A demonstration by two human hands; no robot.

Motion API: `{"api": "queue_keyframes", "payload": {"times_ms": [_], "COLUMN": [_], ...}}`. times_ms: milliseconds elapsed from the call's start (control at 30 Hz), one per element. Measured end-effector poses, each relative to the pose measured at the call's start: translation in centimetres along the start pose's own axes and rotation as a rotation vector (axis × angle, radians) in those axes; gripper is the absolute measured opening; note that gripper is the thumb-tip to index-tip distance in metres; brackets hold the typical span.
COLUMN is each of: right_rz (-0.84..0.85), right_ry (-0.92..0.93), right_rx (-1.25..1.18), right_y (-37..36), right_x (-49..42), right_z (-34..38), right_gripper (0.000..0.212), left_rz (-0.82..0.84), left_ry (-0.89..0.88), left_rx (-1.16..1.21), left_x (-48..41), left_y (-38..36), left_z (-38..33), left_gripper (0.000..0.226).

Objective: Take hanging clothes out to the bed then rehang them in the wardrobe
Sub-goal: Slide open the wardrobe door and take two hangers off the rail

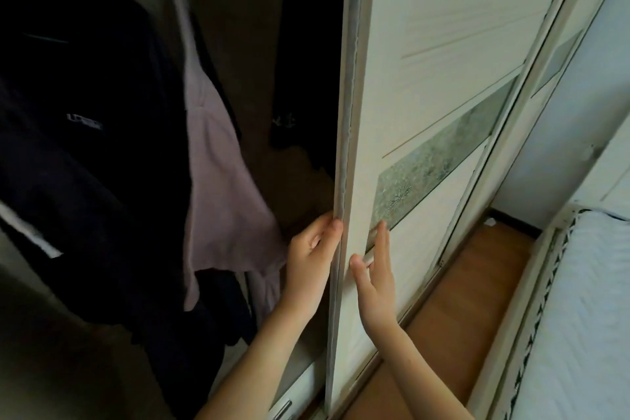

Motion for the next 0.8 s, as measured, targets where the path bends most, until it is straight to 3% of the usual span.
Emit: {"api": "queue_keyframes", "payload": {"times_ms": [300, 733, 800], "right_rz": [-0.021, -0.02, -0.023], "right_ry": [0.002, -0.07, -0.071], "right_rx": [0.003, -0.029, -0.031], "right_y": [5.2, 10.7, 11.5], "right_x": [-7.5, -14.8, -15.7], "right_z": [-2.4, -3.8, -3.8], "right_gripper": [0.071, 0.076, 0.077], "left_rz": [-0.035, 0.004, -0.015], "left_ry": [-0.028, -0.006, 0.008], "left_rx": [-0.012, -0.079, -0.137], "left_x": [-6.6, -13.1, -13.8], "left_y": [-6.8, -14.0, -14.7], "left_z": [0.7, 0.6, 0.4], "left_gripper": [0.026, 0.018, 0.026]}}
Point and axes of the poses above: each hand's wrist, its own x-axis away from the middle knuckle, its own y-axis out of the back of the hand, z = x × y, the point moved 9 cm from there along -x, towards the middle knuckle, and after that the axes turned 15 degrees about -x, right-handed, at the moved point
